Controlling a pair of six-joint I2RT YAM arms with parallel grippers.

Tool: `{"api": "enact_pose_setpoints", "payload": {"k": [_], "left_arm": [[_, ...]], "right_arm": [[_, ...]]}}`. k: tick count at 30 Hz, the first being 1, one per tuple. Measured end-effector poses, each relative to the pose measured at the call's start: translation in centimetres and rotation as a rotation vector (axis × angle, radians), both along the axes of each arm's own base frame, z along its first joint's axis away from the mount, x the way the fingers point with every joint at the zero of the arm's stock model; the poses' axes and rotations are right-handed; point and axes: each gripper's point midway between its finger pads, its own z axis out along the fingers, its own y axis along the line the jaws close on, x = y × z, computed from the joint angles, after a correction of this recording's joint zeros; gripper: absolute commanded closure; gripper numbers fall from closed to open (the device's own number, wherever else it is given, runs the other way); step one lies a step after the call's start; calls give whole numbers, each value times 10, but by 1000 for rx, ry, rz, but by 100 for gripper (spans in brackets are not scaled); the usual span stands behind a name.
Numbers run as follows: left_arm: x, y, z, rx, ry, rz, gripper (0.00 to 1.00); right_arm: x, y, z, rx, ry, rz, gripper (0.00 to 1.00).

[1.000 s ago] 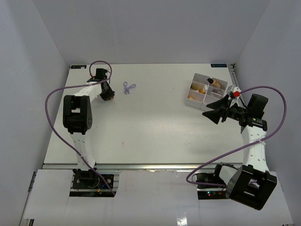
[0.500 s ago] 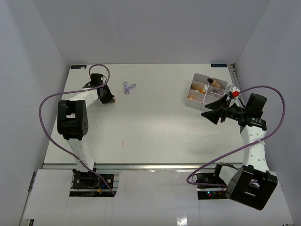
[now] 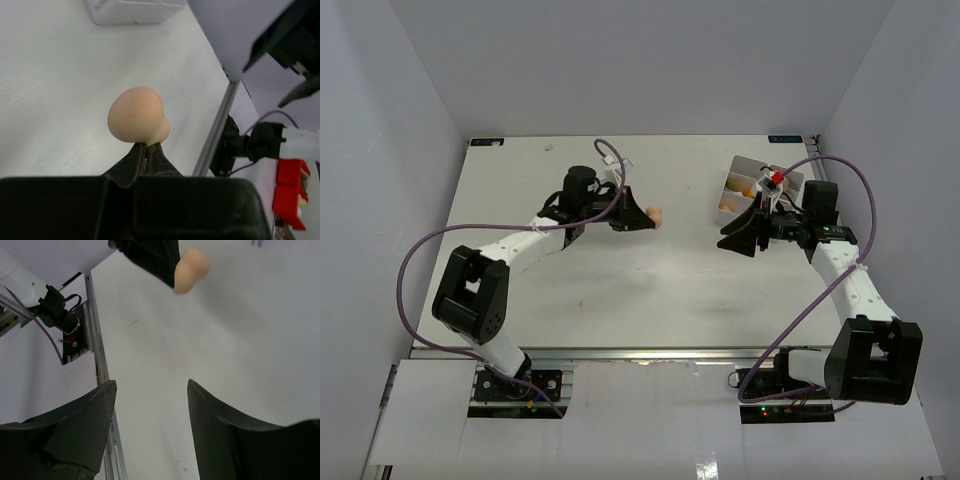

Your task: Organize the makeup

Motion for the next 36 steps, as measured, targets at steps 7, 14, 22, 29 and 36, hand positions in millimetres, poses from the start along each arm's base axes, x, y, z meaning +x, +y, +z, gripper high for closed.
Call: {"api": "enact_pose_setpoints", "payload": {"k": [7,14,22,29,36], "left_arm": [[-47,-51,13,-82,-73,-195,100],[-65,-86,19,-123,-113,-281,100],[-77,-115,25,-139,-129,-340,100],[-79,-118,28,-144,-138,-345,100],[-77,-118,27,-140,-135,-337,58]], "right_arm": [[10,13,16,64,147,25,27],[13,33,9,91,265,77,23],[18,38,0,89,319,69,26],[23,38,-2,79,325,39,65],[24,38,-2,86,329,51,90]]}}
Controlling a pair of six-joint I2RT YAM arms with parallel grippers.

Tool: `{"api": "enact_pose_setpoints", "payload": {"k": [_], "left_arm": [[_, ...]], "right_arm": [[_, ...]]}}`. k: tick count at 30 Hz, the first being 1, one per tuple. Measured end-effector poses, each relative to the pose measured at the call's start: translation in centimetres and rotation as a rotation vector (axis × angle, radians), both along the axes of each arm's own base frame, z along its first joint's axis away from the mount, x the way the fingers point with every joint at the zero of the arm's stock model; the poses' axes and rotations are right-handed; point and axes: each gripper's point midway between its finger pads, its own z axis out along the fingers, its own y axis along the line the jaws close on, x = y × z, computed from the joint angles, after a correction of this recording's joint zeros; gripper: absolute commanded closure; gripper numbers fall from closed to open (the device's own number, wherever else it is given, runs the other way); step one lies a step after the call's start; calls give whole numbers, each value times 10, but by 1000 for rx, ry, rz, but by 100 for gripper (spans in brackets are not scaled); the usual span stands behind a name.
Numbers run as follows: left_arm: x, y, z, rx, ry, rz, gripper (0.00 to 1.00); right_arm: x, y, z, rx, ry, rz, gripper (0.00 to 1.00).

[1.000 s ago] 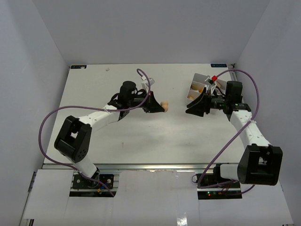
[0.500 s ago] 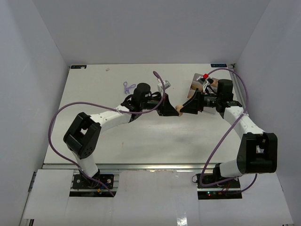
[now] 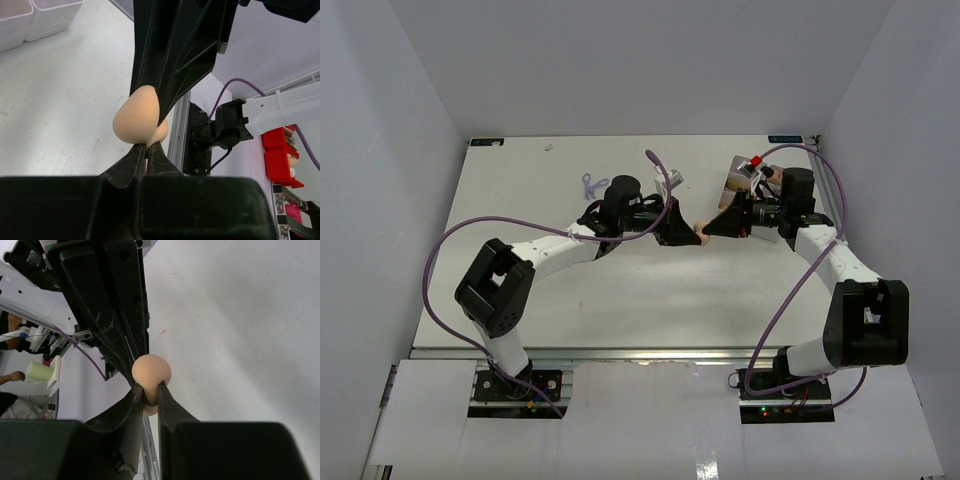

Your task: Organize the makeup

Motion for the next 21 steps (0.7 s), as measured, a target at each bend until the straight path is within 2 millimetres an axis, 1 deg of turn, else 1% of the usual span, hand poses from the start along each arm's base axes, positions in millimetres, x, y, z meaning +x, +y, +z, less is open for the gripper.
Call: {"api": "enact_pose_setpoints", "payload": {"k": [2,4,5,9,12,14,17,21], "left_arm": [[1,0,-1,4,2,4,38],[2,0,-2,11,8,15,10],[4,1,-3,16,3,24,2],[11,3,-7,56,-8,62,2],[14,9,-8,94,-25,85,2],[16,19,-6,125,-39,109,2],[25,43,3,183,-75,176,2],[52,93,20,262,-144,335,2]], "right_arm": [[0,0,-1,2,2,4,92],[0,0,-1,3,3,6,92],[0,0,-1,2,-3,6,92],[4,-2,-3,-25,-46,-4,92],[13,-6,-2,-75,-119,-34,92],[23,-12,0,-136,-196,-78,92],[43,-27,-3,-273,-326,-182,91],[73,-56,-10,-476,-466,-325,90]]}}
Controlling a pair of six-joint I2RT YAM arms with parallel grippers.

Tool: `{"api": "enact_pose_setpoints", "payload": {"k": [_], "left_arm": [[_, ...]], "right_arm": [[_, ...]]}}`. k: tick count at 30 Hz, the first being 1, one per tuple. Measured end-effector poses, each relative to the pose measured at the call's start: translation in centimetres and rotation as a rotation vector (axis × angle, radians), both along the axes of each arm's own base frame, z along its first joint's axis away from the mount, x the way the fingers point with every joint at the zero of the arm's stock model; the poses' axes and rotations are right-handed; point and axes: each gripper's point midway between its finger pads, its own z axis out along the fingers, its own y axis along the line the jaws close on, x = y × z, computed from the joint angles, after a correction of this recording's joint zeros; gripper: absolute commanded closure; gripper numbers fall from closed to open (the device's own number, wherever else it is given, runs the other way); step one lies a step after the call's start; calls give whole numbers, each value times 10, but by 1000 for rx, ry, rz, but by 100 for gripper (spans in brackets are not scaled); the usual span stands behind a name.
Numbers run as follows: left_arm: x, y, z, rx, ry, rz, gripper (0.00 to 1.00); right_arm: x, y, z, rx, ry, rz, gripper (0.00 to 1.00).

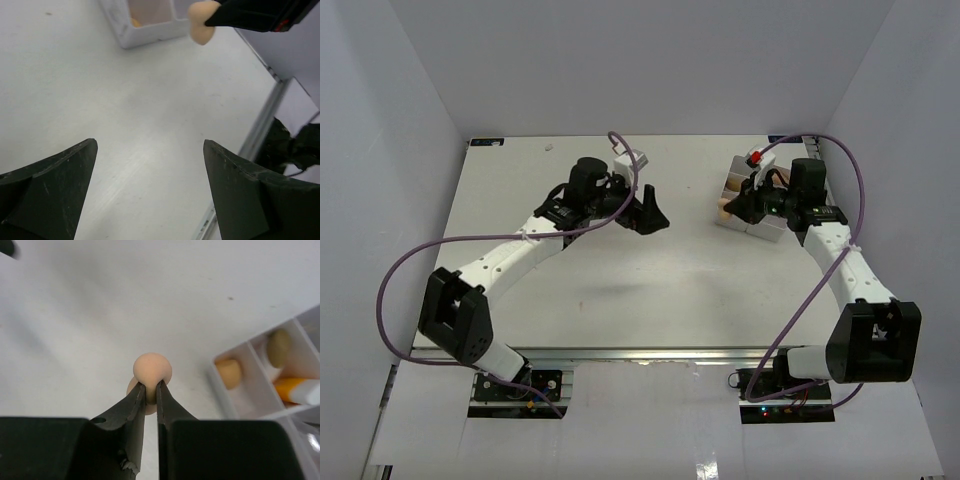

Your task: Organize the makeup

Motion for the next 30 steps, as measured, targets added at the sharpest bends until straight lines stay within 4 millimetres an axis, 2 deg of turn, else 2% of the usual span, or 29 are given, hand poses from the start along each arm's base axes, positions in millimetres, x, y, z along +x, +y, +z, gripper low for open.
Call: {"api": "enact_pose_setpoints", "payload": {"k": [4,9,12,14,21,26,30], "left_arm": [[19,49,6,74,-82,162,2],[6,76,-26,171,-78,222,2],[1,84,-45,219,-56,235,2],[-1,87,-50,235,-52,241,2],[0,92,-37,232,-99,260,2],[0,94,-29,222,-123,268,2],[0,94,-27,219,-128,269,2]], "right_arm": [[29,-28,-15,-193,-81,-109,88],[56,-51,-38,-386,-119,-162,87],[66,-56,-48,-467,-131,-162,86],[72,-57,-51,-508,-142,-154,84],[88,-54,-61,-597,-170,-132,79],[95,-52,-77,-656,-164,-115,74],[96,-52,-86,-699,-160,-103,65]]}}
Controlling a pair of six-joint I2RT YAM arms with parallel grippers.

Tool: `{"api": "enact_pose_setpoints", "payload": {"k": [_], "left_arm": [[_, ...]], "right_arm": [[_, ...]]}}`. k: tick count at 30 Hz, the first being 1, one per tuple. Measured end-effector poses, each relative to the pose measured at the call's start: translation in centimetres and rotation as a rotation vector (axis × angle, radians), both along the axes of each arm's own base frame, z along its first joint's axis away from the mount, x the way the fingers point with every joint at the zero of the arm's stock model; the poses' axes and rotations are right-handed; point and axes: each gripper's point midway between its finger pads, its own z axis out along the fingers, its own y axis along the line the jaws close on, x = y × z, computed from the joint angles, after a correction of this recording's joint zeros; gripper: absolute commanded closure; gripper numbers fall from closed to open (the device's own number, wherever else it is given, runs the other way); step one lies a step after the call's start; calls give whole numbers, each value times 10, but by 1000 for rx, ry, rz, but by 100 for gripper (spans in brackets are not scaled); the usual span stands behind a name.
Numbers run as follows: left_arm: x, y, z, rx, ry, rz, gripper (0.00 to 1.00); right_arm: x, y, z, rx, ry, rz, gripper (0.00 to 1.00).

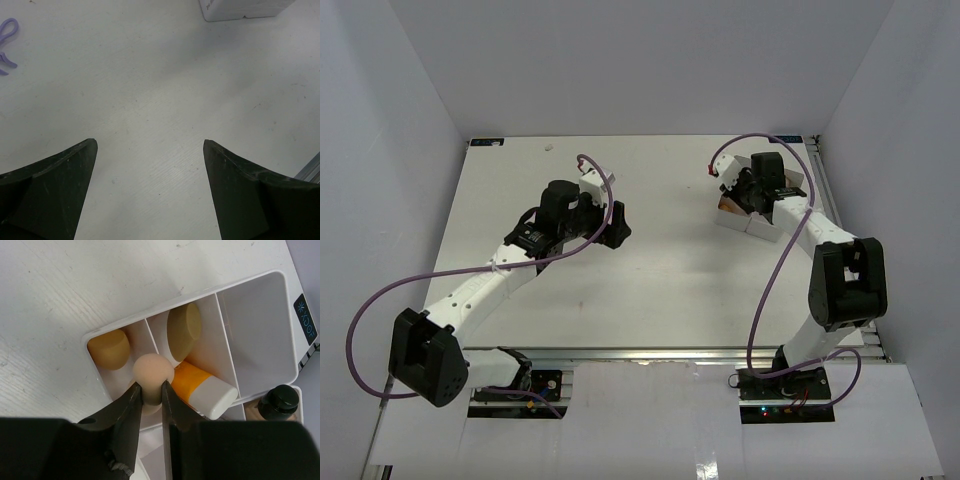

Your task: Organize the makeup

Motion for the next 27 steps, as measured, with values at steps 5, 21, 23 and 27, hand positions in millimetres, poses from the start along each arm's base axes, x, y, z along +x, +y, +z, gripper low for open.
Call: {"api": "enact_pose_setpoints", "payload": {"k": [5,21,23,27], "left_arm": [[0,0,0,0,0,0,2],[1,1,0,2,-2,5,2],[1,1,0,3,-2,6,2],[1,2,-1,7,-4,9,2]], "right_arm": [[2,-1,-1,-34,-10,4,49],[-2,4,0,-17,-6,22,42],[-4,5,0,-8,0,23,42],[-6,10,7,20,-5,31,42]]}}
